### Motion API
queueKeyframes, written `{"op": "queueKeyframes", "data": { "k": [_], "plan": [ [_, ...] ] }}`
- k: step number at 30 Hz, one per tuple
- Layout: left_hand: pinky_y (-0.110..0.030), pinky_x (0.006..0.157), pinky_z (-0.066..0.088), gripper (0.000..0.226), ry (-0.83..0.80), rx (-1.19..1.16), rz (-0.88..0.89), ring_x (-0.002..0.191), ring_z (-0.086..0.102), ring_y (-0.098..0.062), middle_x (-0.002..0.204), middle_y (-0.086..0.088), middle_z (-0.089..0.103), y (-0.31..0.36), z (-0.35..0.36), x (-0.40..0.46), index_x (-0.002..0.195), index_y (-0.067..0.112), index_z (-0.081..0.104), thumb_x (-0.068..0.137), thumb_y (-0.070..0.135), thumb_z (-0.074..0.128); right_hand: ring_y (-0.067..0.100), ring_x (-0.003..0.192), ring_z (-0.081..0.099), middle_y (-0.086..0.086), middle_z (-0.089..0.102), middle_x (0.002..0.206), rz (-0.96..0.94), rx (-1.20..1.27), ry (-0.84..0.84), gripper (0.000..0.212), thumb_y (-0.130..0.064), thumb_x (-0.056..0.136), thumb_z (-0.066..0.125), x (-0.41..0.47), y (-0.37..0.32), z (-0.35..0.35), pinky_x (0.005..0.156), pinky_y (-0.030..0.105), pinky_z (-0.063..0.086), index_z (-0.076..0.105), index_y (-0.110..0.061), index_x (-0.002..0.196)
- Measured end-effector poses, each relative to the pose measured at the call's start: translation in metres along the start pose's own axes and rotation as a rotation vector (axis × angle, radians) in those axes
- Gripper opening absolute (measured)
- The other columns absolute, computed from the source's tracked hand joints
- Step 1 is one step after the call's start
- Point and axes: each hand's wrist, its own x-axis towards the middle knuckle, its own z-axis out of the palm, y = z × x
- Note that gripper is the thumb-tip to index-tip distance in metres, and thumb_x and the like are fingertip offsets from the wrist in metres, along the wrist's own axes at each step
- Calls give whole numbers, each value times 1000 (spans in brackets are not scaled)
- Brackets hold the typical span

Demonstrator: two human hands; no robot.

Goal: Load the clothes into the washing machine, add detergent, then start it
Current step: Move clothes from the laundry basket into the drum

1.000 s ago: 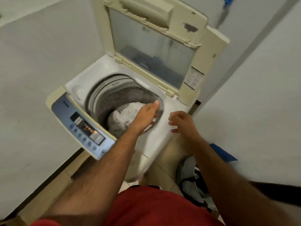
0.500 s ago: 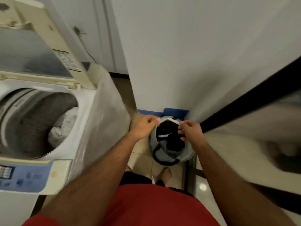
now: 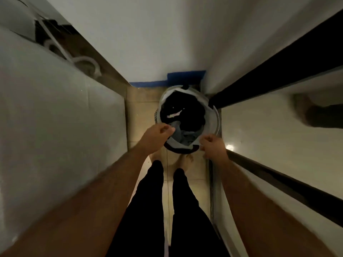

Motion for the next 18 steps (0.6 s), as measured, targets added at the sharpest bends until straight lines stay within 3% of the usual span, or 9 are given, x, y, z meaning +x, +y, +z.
{"op": "queueKeyframes", "data": {
  "k": [4,8,11,13,14,16,18],
  "plan": [
    [-41,71,49,33,-45,7,-26,82,61,-24,91,-17,63,-41,18,66,101,7,62,95,38,53,32,86,68,9,66,84,55,-50,2,19,-24,90,63,67,29,26,75,46,56,57,-24,73],
    [-47,84,52,33,-43,-3,-23,96,64,-28,101,-17,65,-73,35,131,105,9,62,95,38,52,30,89,68,5,66,84,47,-101,-36,17,-29,87,68,143,54,58,79,50,59,56,-26,76],
    [-46,84,54,28,-8,-32,-6,97,63,-28,97,-11,65,-94,48,174,107,13,62,96,36,52,24,81,67,-3,63,77,60,-147,-69,19,-32,85,70,203,74,85,74,46,61,54,-31,74],
    [-51,86,53,28,31,-90,1,97,63,-31,101,-17,65,-106,54,196,109,11,62,96,33,52,23,75,67,-1,62,74,90,-167,-91,14,-32,85,70,236,86,103,65,43,62,58,-27,83],
    [-53,85,53,26,59,-126,5,97,63,-32,102,-20,65,-111,58,207,108,10,62,97,32,52,23,75,66,1,62,78,117,-176,-104,19,-34,84,71,253,93,114,59,40,61,60,-23,96],
    [-47,81,54,18,106,-184,22,95,65,-28,102,-17,67,-119,62,225,103,16,62,97,29,52,25,82,66,3,61,92,197,-181,-143,50,-41,83,73,277,106,133,46,30,55,52,-19,123],
    [-35,76,54,12,135,-245,35,92,67,-19,101,-9,69,-129,68,243,99,23,62,97,27,51,30,93,65,8,59,113,248,-166,-150,74,-52,80,73,297,123,154,47,30,56,38,-18,136]
  ]
}}
